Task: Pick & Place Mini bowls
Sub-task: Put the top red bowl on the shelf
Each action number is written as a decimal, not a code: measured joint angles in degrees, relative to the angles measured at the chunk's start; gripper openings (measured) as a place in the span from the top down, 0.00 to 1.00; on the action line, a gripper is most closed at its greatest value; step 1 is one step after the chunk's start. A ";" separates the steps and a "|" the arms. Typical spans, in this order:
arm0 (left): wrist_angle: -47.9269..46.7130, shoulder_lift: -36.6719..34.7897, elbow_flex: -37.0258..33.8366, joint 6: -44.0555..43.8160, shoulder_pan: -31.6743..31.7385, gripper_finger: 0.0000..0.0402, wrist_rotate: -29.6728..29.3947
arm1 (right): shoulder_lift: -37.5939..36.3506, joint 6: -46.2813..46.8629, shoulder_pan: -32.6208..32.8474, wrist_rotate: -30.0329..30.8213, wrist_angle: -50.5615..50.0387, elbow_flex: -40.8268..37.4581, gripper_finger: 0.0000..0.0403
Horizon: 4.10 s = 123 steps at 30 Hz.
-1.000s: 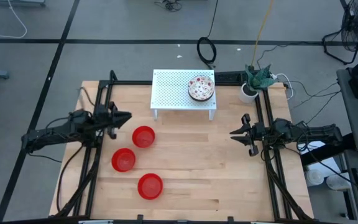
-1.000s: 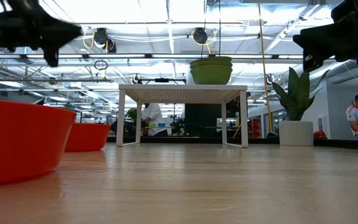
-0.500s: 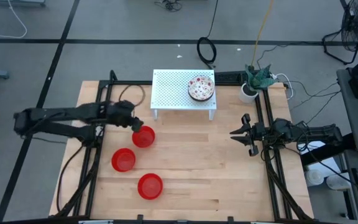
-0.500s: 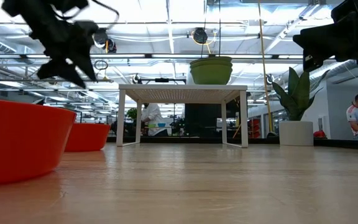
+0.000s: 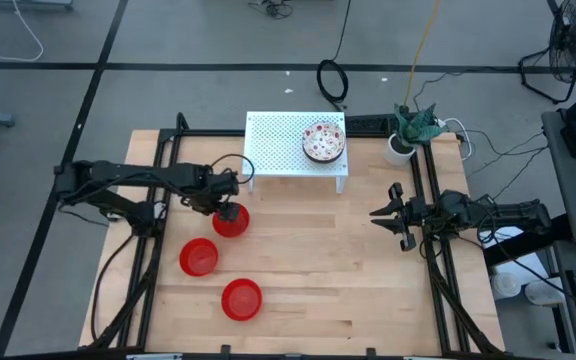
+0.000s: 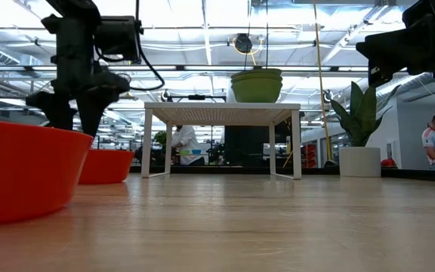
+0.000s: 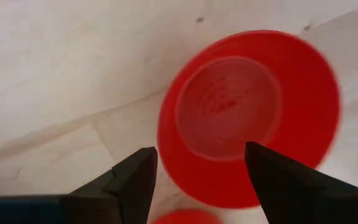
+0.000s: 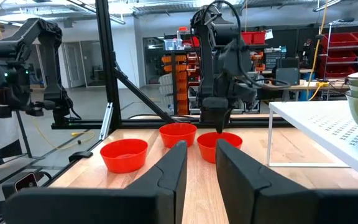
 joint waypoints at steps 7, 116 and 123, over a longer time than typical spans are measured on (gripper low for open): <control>-1.79 3.08 -0.01 -1.97 0.00 0.38 -1.29 | -0.01 0.00 0.00 -0.01 0.00 0.00 0.82; 1.71 3.75 -3.63 7.90 0.00 0.88 -10.57 | -0.01 0.00 0.00 -0.01 -0.01 0.00 0.82; 1.71 3.75 -3.63 13.29 0.00 0.88 -10.56 | 0.00 0.00 -0.02 -0.01 -0.01 0.01 0.82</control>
